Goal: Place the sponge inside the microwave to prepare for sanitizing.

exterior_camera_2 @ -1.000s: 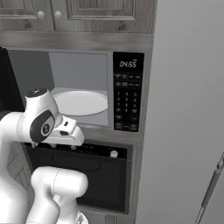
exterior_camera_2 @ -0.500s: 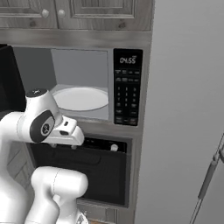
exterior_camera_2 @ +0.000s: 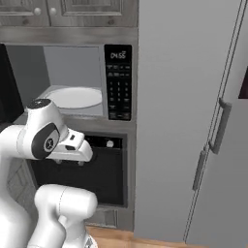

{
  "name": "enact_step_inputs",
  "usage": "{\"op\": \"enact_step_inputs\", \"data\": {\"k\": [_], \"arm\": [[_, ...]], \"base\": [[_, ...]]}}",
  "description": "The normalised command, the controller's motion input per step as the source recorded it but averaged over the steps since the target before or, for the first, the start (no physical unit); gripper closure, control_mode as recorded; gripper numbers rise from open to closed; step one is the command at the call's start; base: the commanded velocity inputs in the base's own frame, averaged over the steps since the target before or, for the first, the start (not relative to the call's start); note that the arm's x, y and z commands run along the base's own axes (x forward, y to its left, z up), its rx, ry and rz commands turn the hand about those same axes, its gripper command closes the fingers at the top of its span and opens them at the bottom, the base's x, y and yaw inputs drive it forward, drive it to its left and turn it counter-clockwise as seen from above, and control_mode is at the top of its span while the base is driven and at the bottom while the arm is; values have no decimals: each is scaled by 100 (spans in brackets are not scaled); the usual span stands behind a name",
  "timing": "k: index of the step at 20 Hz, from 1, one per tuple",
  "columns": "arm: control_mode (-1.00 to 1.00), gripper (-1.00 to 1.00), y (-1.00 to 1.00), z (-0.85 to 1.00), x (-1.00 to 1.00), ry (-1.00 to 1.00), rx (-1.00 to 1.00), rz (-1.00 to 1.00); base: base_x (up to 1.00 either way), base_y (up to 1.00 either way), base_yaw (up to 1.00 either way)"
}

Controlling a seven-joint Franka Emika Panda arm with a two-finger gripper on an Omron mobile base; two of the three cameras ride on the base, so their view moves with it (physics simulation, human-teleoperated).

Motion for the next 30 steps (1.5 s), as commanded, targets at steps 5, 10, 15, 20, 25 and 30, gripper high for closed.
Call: {"op": "enact_step_inputs", "data": {"k": [5, 10, 15, 20, 25, 30], "arm": [[100, -100, 0, 0, 0, 0, 0, 0], [100, -100, 0, 0, 0, 0, 0, 0], [100, -100, 0, 0, 0, 0, 0, 0], [100, -100, 0, 0, 0, 0, 0, 0], [100, -100, 0, 0, 0, 0, 0, 0], [100, -100, 0, 0, 0, 0, 0, 0]], "base": [[0, -33, -86], [0, -41, -89], [0, -49, -86], [5, -38, -84], [48, -4, -72], [97, 0, -23]]}}
